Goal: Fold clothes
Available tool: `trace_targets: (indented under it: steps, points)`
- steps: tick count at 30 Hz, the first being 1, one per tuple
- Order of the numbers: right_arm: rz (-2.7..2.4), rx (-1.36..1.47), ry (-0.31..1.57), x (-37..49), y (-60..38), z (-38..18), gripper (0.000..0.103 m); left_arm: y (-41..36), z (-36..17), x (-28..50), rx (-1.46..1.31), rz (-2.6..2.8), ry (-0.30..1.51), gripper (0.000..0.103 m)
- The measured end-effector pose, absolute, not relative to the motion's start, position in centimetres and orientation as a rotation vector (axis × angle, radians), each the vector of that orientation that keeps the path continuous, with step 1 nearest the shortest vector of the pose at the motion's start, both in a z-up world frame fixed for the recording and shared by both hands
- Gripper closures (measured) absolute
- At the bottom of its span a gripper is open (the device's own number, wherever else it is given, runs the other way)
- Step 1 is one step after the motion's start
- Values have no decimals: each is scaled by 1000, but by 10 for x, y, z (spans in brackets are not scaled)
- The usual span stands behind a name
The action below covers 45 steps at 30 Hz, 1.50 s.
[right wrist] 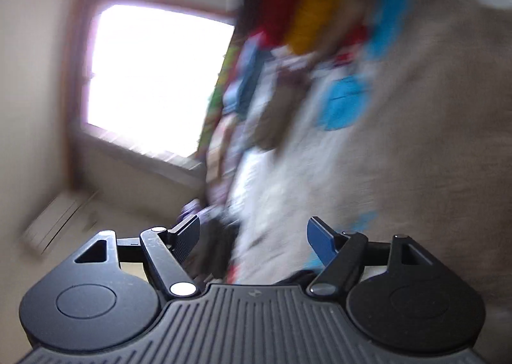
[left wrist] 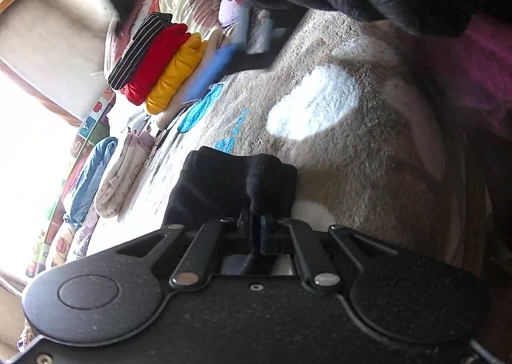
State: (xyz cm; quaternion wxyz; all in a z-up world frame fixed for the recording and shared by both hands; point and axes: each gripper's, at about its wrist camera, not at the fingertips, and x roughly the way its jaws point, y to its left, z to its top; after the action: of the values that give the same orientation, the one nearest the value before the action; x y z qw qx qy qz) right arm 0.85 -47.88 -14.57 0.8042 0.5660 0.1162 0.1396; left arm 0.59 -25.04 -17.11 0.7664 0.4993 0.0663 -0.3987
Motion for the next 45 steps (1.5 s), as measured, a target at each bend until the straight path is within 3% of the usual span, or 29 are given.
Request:
trace_targets:
  steps: [3,7,8,9,11,14,17,23,25,30,33,38,45]
  points:
    - [515,1150,299,25,-449,-134,31,-252,-172,4,1072,-864,145,103]
    - [417,1180,451,48,-437,-155,31,-251,-170,6,1058,-859,151,103]
    - [404,1231,480,53,-440,-166,38,-250,-169,7,1051,-858,154,103]
    - [381,1249,501,57,-442,-172,53,-250,-168,9,1042,-857,156,103]
    - [315,1222,525,60,-444,-174,66,-251,-165,12,1026,-857,163,103]
    - [258,1119,569,66,-435,-173,72,-252,-164,16,1008,-858,176,103]
    - [208,1033,618,69,-428,-175,103,-250,-163,18,995,-861,182,103]
    - [218,1004,646,64,-432,-175,103,-250,-162,16,991,-847,152,103]
    - [219,988,641,60,-432,-170,103,-242,-158,12,959,-847,160,99]
    - [217,956,619,43,-439,-162,103,-212,-126,16,819,-898,231,54]
    - [238,923,607,36,-439,-160,96,-188,-108,26,722,-924,312,54]
    - [227,720,632,38,-418,-153,93,-138,-79,69,443,-786,471,53]
    - [199,700,621,39,-416,-153,94,80,-58,148,-286,-110,564,58]
